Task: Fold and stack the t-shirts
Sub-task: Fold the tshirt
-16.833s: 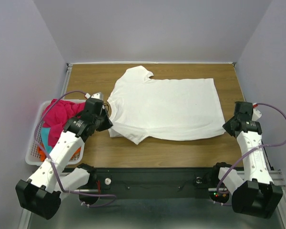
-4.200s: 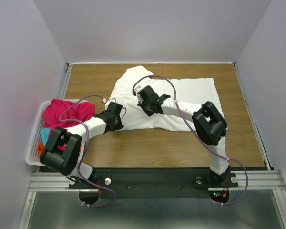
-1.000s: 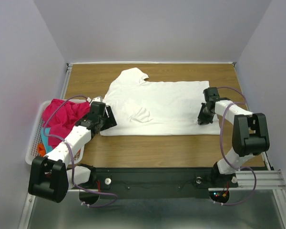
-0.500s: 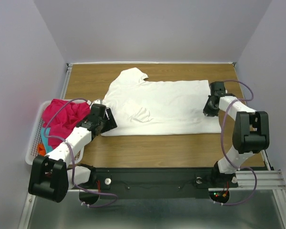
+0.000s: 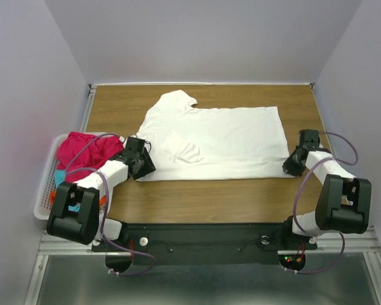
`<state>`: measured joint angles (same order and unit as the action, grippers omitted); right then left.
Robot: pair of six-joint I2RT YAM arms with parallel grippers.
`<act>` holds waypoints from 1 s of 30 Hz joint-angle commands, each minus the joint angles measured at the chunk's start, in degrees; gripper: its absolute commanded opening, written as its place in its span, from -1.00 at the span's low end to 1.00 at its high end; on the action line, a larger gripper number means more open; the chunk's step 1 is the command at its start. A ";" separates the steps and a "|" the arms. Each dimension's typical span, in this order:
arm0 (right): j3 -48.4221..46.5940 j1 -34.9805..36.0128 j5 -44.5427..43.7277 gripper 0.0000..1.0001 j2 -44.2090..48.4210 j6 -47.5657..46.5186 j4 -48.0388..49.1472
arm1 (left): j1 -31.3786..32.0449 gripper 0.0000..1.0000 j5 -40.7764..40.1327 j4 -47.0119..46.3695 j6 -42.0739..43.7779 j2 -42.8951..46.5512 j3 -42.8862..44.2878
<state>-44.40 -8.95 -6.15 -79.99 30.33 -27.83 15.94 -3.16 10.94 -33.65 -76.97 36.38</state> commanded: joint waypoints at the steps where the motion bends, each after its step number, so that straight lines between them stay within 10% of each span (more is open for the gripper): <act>1: 3.27 -6.24 0.80 -0.46 0.44 2.02 0.59 | -2.84 0.09 2.27 -0.13 -3.26 0.68 -3.41; 12: 4.95 -15.48 5.54 -0.42 8.60 4.39 -4.24 | -6.37 -0.03 10.62 7.87 -3.44 6.74 -2.02; 16: -3.30 -13.38 9.48 -0.24 8.98 2.02 -3.72 | -6.10 0.36 7.74 9.63 -0.37 9.64 6.22; 22: -18.68 -1.53 10.36 -0.09 -4.28 -2.89 -0.99 | -2.59 0.59 1.40 6.39 6.92 -0.09 22.66; 30: -32.67 4.73 8.79 -0.13 -24.67 -7.04 -0.55 | -0.65 0.30 -0.44 5.76 14.05 -22.68 41.57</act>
<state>-73.54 -5.15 4.54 -101.49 25.56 -28.16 14.96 -1.30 14.85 -24.29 -93.93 72.84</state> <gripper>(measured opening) 0.437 0.675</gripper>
